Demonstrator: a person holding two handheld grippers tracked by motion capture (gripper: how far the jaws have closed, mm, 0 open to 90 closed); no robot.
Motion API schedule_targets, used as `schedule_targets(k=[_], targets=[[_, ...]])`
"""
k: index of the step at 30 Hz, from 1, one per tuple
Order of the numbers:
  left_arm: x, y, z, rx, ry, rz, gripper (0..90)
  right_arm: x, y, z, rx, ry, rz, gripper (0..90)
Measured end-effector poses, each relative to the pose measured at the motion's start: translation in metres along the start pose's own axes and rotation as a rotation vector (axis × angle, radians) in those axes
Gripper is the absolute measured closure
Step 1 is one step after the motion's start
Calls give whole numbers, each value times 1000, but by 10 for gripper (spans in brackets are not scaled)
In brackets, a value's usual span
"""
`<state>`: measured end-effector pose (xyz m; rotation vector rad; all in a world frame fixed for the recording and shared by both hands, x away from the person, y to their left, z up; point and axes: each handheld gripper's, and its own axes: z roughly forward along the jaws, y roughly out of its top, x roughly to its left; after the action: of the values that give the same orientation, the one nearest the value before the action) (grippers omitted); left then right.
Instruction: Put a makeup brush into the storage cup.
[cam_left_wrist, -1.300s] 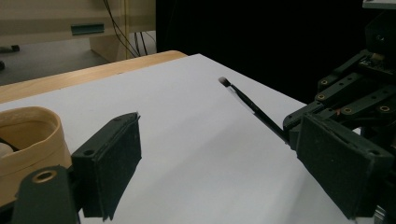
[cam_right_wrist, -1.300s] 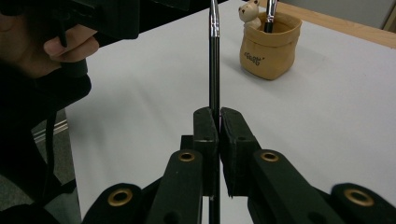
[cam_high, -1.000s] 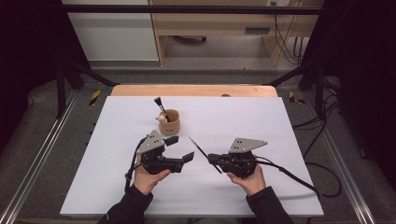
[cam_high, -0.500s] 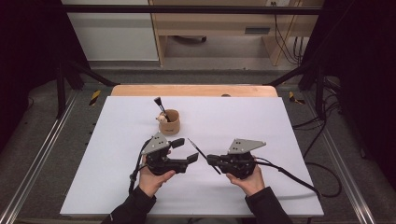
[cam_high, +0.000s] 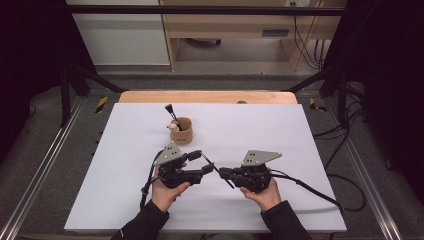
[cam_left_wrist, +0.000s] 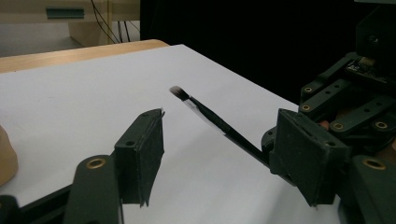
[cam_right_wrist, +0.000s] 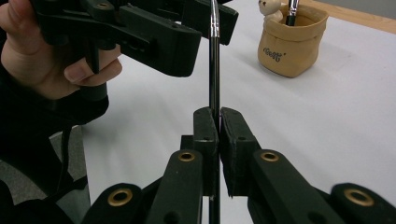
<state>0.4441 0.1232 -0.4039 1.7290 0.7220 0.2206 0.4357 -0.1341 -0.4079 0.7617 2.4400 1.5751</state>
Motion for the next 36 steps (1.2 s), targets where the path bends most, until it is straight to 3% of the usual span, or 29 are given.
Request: schedule_targets(k=[36], targets=[[-2, -5, 3, -8, -44, -87, 630, 3, -1, 2, -26, 22, -9, 859]])
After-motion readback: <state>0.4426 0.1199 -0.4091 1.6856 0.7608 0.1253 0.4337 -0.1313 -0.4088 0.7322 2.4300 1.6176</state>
